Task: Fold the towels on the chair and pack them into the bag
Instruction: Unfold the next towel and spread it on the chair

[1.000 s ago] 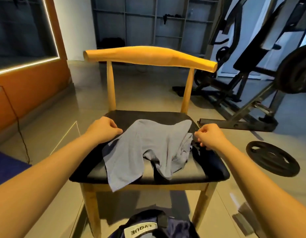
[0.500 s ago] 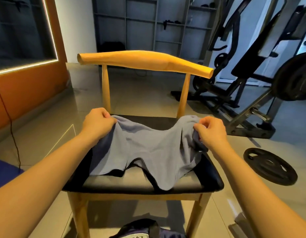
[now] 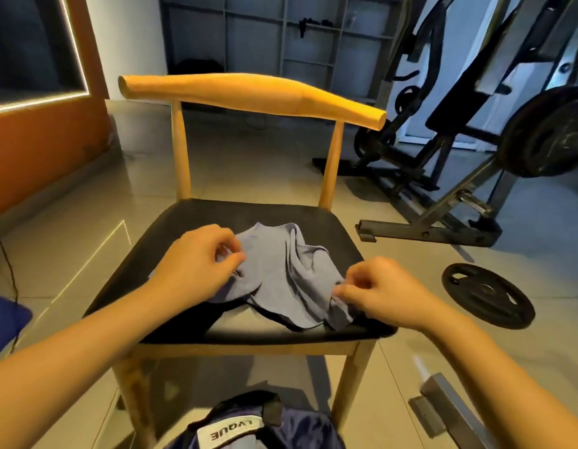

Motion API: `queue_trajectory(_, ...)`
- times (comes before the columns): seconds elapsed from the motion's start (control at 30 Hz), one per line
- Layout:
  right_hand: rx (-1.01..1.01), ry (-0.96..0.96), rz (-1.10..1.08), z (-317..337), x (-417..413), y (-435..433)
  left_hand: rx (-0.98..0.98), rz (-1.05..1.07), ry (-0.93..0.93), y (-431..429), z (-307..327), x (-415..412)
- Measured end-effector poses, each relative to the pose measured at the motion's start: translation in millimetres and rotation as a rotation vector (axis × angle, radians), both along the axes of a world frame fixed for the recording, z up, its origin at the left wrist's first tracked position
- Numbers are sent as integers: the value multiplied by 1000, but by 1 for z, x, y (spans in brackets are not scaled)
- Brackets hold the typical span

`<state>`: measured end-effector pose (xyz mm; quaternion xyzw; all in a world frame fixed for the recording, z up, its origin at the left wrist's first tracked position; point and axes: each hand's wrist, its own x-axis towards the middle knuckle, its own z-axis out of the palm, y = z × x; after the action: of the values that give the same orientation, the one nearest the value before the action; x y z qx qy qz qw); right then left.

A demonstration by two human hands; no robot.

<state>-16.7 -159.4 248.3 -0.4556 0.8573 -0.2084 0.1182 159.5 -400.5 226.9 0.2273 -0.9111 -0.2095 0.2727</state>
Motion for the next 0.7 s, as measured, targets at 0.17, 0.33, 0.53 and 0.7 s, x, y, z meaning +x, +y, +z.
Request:
queue_trajectory(0.17, -456, -71, -288, -9, -23, -19, 290, 169, -125, -27, -7, -6)
queue_trajectory(0.33, -409, -339, -249, -17, -37, -43, 438, 150, -150, -28, -14, -17)
queue_trajectory(0.53, -215, -384, -220, -15, -39, -55, 514, 115, -83, -31, -14, -24)
queue_trajectory(0.7, -204, -354, -210, -17, -47, -58, 575, 73, 110, -32, 2, -25)
